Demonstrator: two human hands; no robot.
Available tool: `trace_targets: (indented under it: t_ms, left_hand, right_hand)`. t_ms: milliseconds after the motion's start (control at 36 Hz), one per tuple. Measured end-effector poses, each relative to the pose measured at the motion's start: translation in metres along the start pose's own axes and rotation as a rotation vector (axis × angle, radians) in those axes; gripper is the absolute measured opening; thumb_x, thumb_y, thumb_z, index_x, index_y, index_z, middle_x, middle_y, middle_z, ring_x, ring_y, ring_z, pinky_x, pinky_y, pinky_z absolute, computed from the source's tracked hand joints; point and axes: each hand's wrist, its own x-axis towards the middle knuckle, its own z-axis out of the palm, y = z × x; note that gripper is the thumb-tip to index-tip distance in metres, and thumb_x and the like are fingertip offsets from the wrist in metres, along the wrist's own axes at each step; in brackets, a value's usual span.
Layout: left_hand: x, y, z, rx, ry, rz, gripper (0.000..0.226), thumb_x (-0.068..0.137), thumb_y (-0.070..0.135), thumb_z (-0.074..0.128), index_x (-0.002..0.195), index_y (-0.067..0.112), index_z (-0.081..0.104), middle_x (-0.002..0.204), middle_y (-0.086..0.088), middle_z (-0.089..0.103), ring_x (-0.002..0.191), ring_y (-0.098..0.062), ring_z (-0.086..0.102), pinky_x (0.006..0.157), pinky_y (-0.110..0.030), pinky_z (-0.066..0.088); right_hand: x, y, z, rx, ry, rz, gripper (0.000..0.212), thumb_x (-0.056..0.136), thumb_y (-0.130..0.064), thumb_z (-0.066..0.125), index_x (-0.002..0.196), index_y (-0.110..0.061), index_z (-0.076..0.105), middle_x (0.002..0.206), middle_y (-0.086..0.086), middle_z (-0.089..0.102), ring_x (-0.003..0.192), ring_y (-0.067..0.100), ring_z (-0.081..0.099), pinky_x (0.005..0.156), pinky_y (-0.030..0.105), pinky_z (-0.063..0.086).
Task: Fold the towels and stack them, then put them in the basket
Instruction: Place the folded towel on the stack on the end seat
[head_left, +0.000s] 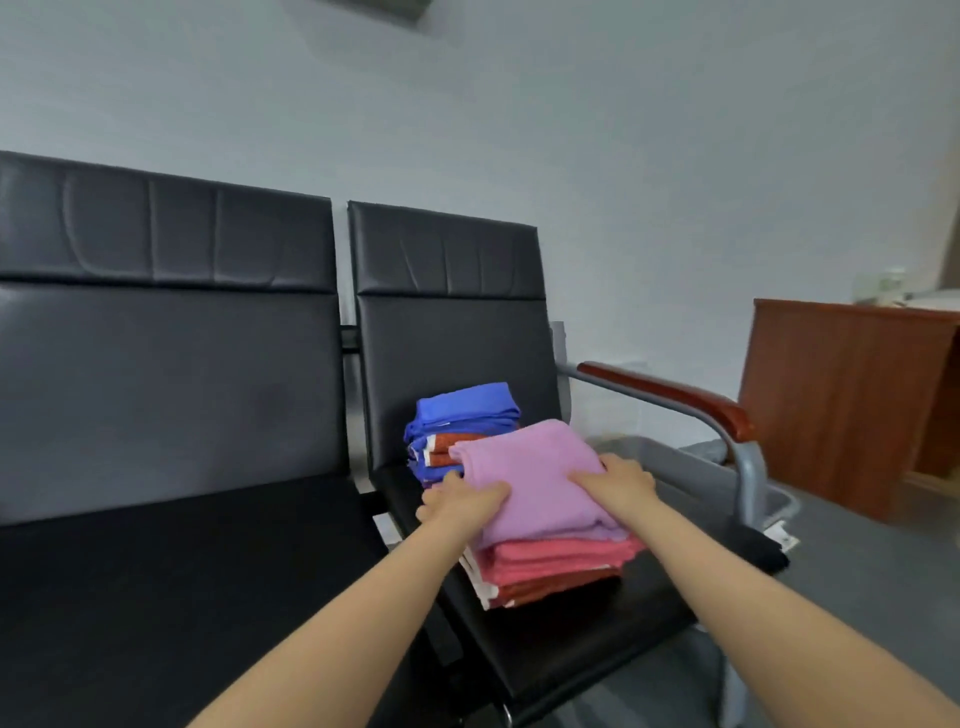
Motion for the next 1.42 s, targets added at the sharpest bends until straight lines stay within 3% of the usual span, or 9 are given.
trace_targets:
  t_ms: [111,250,333,444,583,722,972,1139,1417]
  left_hand:
    - [0.023,-0.025,0.010,-0.408,-0.209,-0.070,0.128,0.044,0.076,0.075,0.149,0.022,0.025,0.144,-0.008,0.044,0.129,-0.031,0.046,0.109,-0.050,0.037]
    - [0.020,-0.040,0.023,-0.626,-0.453,-0.040,0.080,0.057,0.064,0.078,0.123,0.022,0.058,0.105,-0.007,0.073,0.097,-0.028,0.070,0.090,-0.046,0.055]
    - [0.012,-0.036,0.034,-0.626,-0.443,0.035,0.063,0.070,0.057,0.073,0.121,0.024,0.059,0.100,-0.004,0.075,0.091,-0.025,0.071,0.079,-0.037,0.057]
    - [0.001,-0.026,0.047,-0.488,-0.453,0.112,0.083,0.054,0.066,0.069,0.128,0.029,0.053,0.110,-0.005,0.071,0.100,-0.031,0.068,0.081,-0.040,0.056]
    - [-0.003,-0.004,0.066,-0.468,-0.492,0.097,0.089,0.039,0.067,0.070,0.116,0.024,0.060,0.108,-0.013,0.071,0.100,-0.031,0.068,0.091,-0.046,0.053]
    - [0.005,0.023,0.101,-0.563,-0.530,0.076,0.057,0.077,0.047,0.073,0.124,0.016,0.061,0.108,-0.014,0.071,0.093,-0.029,0.067,0.076,-0.032,0.056]
    - [0.063,0.060,0.121,-0.737,-0.562,0.060,0.043,0.088,0.044,0.061,0.116,0.013,0.067,0.098,-0.014,0.073,0.079,-0.026,0.070,0.071,-0.033,0.057]
    - [0.091,0.051,0.131,-0.513,-0.531,0.051,0.057,0.079,0.068,0.058,0.119,0.026,0.056,0.119,-0.002,0.062,0.114,-0.022,0.054,0.102,-0.046,0.038]
    - [0.158,0.053,0.144,-0.618,-0.342,0.032,0.064,0.088,0.049,0.061,0.136,0.009,0.048,0.133,-0.011,0.055,0.116,-0.027,0.055,0.085,-0.034,0.051]
  right_hand:
    - [0.001,0.021,0.001,0.529,-0.225,0.076,0.098,0.068,-0.066,0.073,0.143,-0.010,0.042,0.136,0.011,0.055,0.113,0.027,0.059,0.094,0.037,0.049]
    - [-0.014,0.052,0.000,0.782,-0.475,0.181,0.072,0.056,-0.063,0.075,0.114,-0.022,0.063,0.098,0.006,0.075,0.088,0.023,0.069,0.076,0.039,0.057]
    - [-0.023,0.065,0.004,0.906,-0.453,0.174,0.058,0.062,-0.052,0.073,0.110,-0.021,0.066,0.090,0.005,0.075,0.082,0.022,0.068,0.073,0.037,0.057]
    - [-0.035,0.084,0.004,0.960,-0.355,0.219,0.022,0.090,-0.040,0.059,0.096,-0.022,0.067,0.070,0.001,0.071,0.067,0.015,0.061,0.062,0.026,0.050]
    - [-0.046,0.106,-0.001,1.011,-0.224,0.261,0.025,0.087,-0.040,0.063,0.094,-0.017,0.069,0.080,0.008,0.069,0.070,0.020,0.063,0.065,0.027,0.048]
    - [-0.037,0.124,-0.017,1.004,-0.060,0.325,0.039,0.074,-0.046,0.069,0.092,-0.012,0.068,0.066,0.007,0.066,0.048,0.015,0.059,0.042,0.018,0.043]
    - [0.029,0.124,-0.010,1.063,0.201,0.478,0.083,0.061,-0.042,0.074,0.131,-0.002,0.054,0.117,0.017,0.065,0.100,0.034,0.065,0.092,0.045,0.053]
    - [0.093,0.109,-0.003,0.956,0.233,0.460,0.071,0.069,-0.034,0.069,0.127,0.003,0.055,0.114,0.018,0.064,0.100,0.036,0.064,0.093,0.046,0.053]
    - [0.175,0.083,0.029,1.042,0.208,0.369,0.068,0.073,-0.044,0.076,0.125,-0.006,0.057,0.112,0.010,0.065,0.096,0.028,0.064,0.091,0.039,0.054]
